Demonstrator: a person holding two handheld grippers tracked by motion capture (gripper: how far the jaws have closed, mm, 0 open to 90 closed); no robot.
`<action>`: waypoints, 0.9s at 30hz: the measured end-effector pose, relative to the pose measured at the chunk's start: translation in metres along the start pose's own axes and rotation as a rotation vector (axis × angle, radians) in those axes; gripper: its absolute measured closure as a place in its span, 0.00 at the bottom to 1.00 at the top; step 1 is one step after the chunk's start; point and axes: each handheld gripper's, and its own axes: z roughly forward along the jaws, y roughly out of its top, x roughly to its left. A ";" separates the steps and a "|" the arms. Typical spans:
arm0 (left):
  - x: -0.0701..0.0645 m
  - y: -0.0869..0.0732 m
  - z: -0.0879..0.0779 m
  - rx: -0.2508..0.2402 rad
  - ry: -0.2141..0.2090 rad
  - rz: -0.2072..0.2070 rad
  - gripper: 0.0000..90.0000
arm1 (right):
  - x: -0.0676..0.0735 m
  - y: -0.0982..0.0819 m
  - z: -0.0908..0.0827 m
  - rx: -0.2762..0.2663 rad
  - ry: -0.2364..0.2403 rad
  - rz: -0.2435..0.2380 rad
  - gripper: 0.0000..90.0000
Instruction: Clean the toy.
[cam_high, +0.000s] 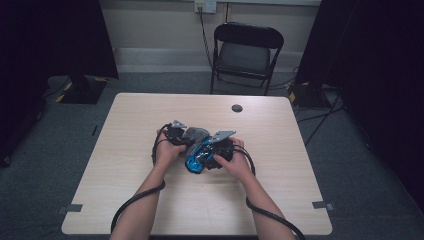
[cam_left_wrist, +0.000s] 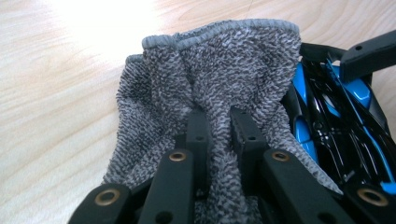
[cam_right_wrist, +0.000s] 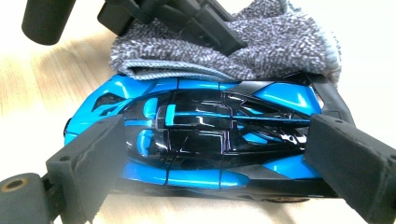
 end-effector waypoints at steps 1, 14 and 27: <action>0.000 -0.001 -0.001 0.002 -0.001 0.000 0.88 | 0.000 0.000 0.000 -0.001 0.001 0.001 0.06; -0.001 -0.011 -0.015 0.014 -0.004 0.007 0.88 | 0.001 0.000 0.000 0.002 -0.001 0.001 0.06; -0.001 -0.023 -0.030 0.023 -0.017 0.018 0.88 | 0.002 0.001 0.000 0.004 0.001 -0.001 0.06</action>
